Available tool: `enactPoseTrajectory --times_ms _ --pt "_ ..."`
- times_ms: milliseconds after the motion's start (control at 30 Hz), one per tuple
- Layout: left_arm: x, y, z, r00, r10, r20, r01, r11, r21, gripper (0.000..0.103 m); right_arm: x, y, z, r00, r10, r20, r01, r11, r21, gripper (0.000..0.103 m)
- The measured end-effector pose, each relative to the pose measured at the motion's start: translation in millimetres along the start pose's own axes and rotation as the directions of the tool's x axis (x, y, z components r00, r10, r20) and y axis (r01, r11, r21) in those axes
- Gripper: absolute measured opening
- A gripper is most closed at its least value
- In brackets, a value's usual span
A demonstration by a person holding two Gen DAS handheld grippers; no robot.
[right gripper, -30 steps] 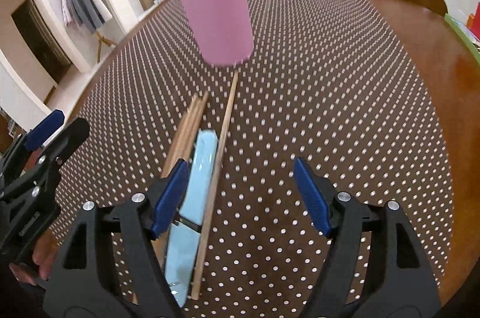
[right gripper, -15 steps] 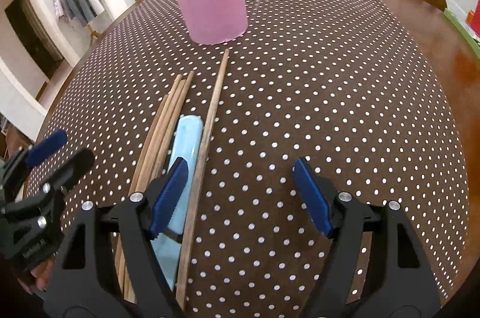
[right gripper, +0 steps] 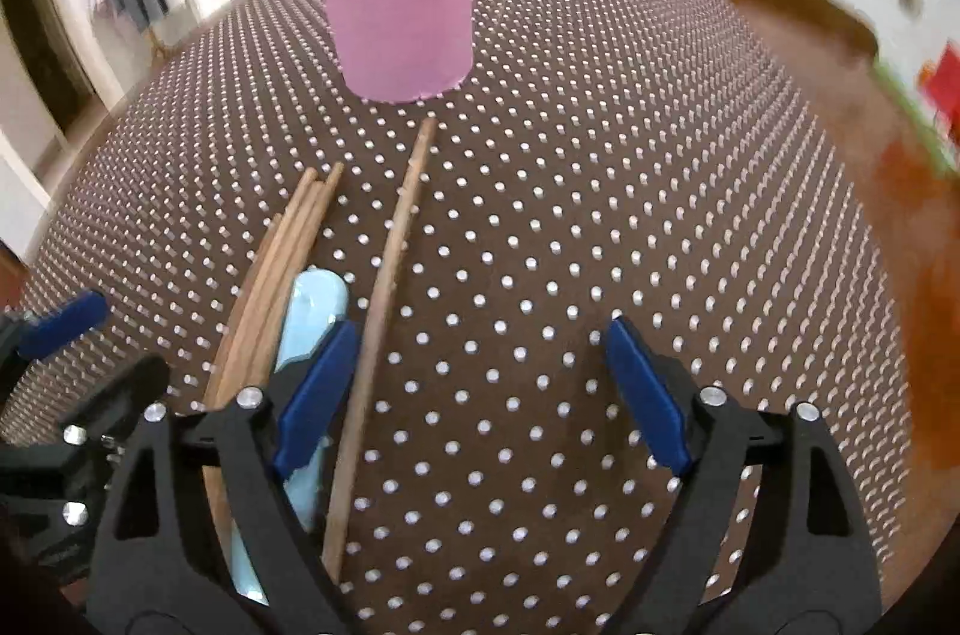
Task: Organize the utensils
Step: 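Move both tools back over the remaining chopsticks and light blue knife, then grasp a chopstick with the right tool while the left tool grasps another chopstick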
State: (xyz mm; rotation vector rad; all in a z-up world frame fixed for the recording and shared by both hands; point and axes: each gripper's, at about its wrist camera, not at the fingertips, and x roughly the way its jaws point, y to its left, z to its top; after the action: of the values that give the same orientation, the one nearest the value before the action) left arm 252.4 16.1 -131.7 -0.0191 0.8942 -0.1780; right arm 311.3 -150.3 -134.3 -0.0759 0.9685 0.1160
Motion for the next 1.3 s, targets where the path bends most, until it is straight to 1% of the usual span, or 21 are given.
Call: enactPoseTrajectory --times_ms 33,100,167,233,333,400,467,533,567,667,767,800,867,933,967,1000,1067,1133,1167,1233,1300 --pt "1.3 -0.4 -0.4 1.000 0.004 -0.001 -0.004 1.000 0.001 0.071 0.1 -0.3 0.9 1.000 0.008 0.000 -0.008 1.000 -0.003 0.076" --pt "2.9 -1.1 1.3 1.000 0.015 -0.008 -0.015 1.000 -0.001 0.071 -1.0 2.2 3.1 0.999 0.031 0.014 -0.030 0.999 -0.033 0.060" --pt "4.7 -2.1 3.1 1.000 0.020 -0.019 -0.020 1.000 -0.004 0.071 -3.7 4.1 0.8 0.998 0.049 0.038 -0.047 0.998 -0.050 0.022" --pt "6.2 -3.3 4.3 0.999 0.014 -0.029 -0.014 1.000 -0.008 0.071 -5.0 0.3 -2.1 0.994 0.098 0.046 -0.097 0.995 -0.018 0.011" --pt "8.5 -8.6 7.3 1.000 0.007 -0.031 -0.007 1.000 -0.005 0.072 -5.3 -9.9 -4.7 0.972 0.232 0.049 -0.233 0.972 0.033 0.007" --pt "12.6 -13.1 9.8 0.999 0.022 -0.041 -0.022 1.000 0.000 0.072 -4.6 -16.2 -7.3 0.962 0.267 0.065 -0.271 0.961 0.060 0.007" --pt "16.9 -17.1 11.2 0.998 0.028 -0.056 -0.028 1.000 0.004 0.072 -0.1 -30.3 -6.0 0.940 0.334 0.075 -0.341 0.931 0.127 0.007" --pt "21.5 -22.3 12.8 0.996 0.049 -0.068 -0.048 0.999 0.017 0.074 3.6 -39.8 -4.0 0.923 0.376 0.082 -0.384 0.908 0.166 0.007" --pt "22.6 -25.4 13.8 0.996 0.068 -0.063 -0.067 0.997 0.024 0.075 4.7 -41.5 -3.1 0.921 0.379 0.083 -0.388 0.905 0.173 0.007" --pt "26.0 -30.1 15.9 0.992 0.112 -0.064 -0.112 0.994 0.013 0.078 2.4 -39.0 -3.1 0.928 0.363 0.085 -0.372 0.914 0.164 0.007" --pt "33.3 -34.1 18.9 0.986 0.138 -0.091 -0.137 0.990 0.019 0.080 -2.8 -38.8 -18.9 0.922 0.376 0.093 -0.387 0.902 0.192 0.007" --pt "34.2 -37.6 20.6 0.984 0.162 -0.080 -0.160 0.987 0.031 0.081 -3.5 -38.2 -18.7 0.924 0.372 0.093 -0.383 0.905 0.186 0.007" --pt "35.8 -42.0 23.5 0.978 0.189 -0.083 -0.187 0.982 0.036 0.082 -11.8 -40.7 -33.0 0.925 0.369 0.095 -0.380 0.906 0.188 0.007" --pt "38.4 -42.6 25.0 0.977 0.193 -0.094 -0.192 0.981 0.017 0.081 -16.4 -42.6 -40.0 0.924 0.371 0.097 -0.383 0.904 0.192 0.007" --pt "39.3 -42.8 25.9 0.978 0.183 -0.096 -0.183 0.983 0.010 0.072 -17.6 -43.6 -41.9 0.923 0.371 0.098 -0.384 0.903 0.194 0.007" --pt "37.9 -44.2 26.6 0.987 0.132 -0.096 -0.131 0.991 0.018 0.063 -18.5 -43.5 -43.3 0.923 0.371 0.098 -0.384 0.902 0.196 0.007" --pt "34.2 -49.4 26.9 0.988 0.121 -0.096 -0.117 0.992 0.049 0.026 -20.8 -43.6 -45.7 0.924 0.369 0.102 -0.383 0.901 0.204 0.007" --pt "31.5 -58.2 23.5 0.988 0.119 -0.093 -0.112 0.990 0.082 0.008 -23.9 -45.4 -48.8 0.926 0.364 0.102 -0.378 0.904 0.200 0.007" --pt "31.4 -61.8 22.2 0.988 0.130 -0.086 -0.121 0.988 0.096 0.007 -24.8 -45.8 -49.7 0.926 0.364 0.102 -0.377 0.904 0.202 0.007" --pt "31.9 -63.4 23.2 0.988 0.128 -0.082 -0.121 0.989 0.083 0.006 -25.8 -46.4 -49.8 0.922 0.373 0.105 -0.388 0.896 0.219 0.007" --pt "31.9 -60.4 25.1 0.990 0.102 -0.094 -0.097 0.994 0.053 0.006 -26.4 -52.2 -49.4 0.903 0.415 0.116 -0.430 0.868 0.248 0.007"
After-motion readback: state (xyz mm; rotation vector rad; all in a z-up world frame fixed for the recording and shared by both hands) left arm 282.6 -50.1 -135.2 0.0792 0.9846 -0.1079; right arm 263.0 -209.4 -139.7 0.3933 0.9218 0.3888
